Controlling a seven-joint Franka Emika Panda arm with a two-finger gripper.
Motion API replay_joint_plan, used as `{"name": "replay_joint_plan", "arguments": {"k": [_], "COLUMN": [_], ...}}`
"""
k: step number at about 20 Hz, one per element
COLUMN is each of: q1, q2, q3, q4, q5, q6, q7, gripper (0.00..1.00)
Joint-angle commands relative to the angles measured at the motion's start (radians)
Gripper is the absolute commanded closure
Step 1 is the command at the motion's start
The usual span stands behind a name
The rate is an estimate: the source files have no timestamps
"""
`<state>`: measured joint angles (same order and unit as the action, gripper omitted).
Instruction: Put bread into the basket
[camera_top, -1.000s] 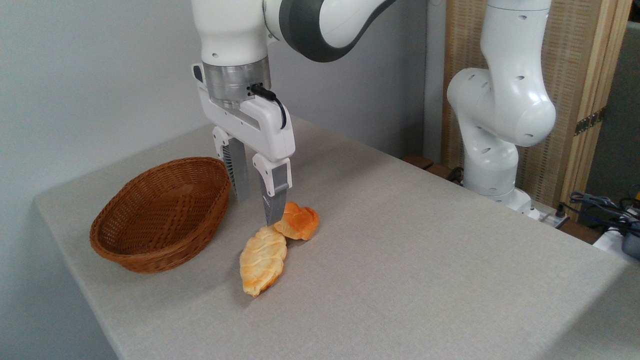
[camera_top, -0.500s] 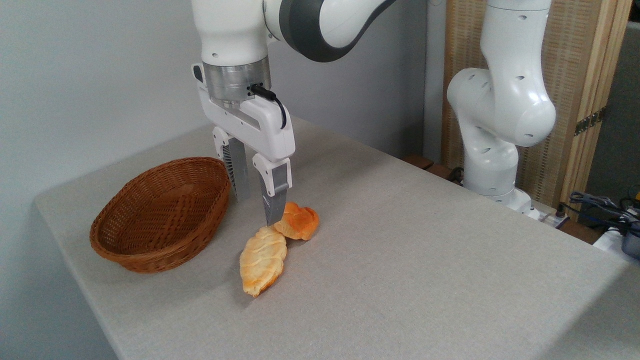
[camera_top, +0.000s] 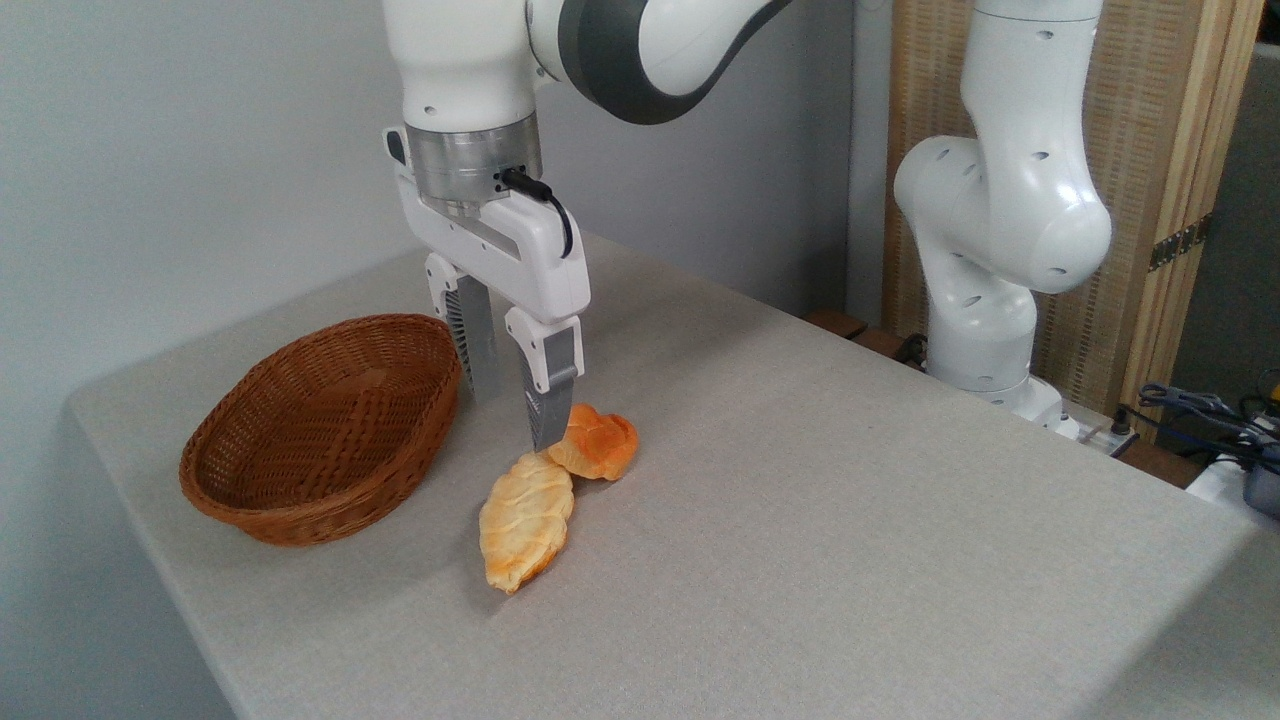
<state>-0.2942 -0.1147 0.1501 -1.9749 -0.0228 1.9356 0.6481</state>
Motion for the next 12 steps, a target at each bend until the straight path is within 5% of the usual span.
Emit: {"name": "replay_joint_plan", "arguments": {"k": [1,12], "q1": [-0.011,-0.045], "q2": [0.004,0.023], "q3": [0.009,0.0], "q4": [0.004,-0.033], "q5": [-0.012,-0.016], "q6": [0.002,-0.026], "q7": [0.007,0.004], "gripper": [0.0,0.0]}}
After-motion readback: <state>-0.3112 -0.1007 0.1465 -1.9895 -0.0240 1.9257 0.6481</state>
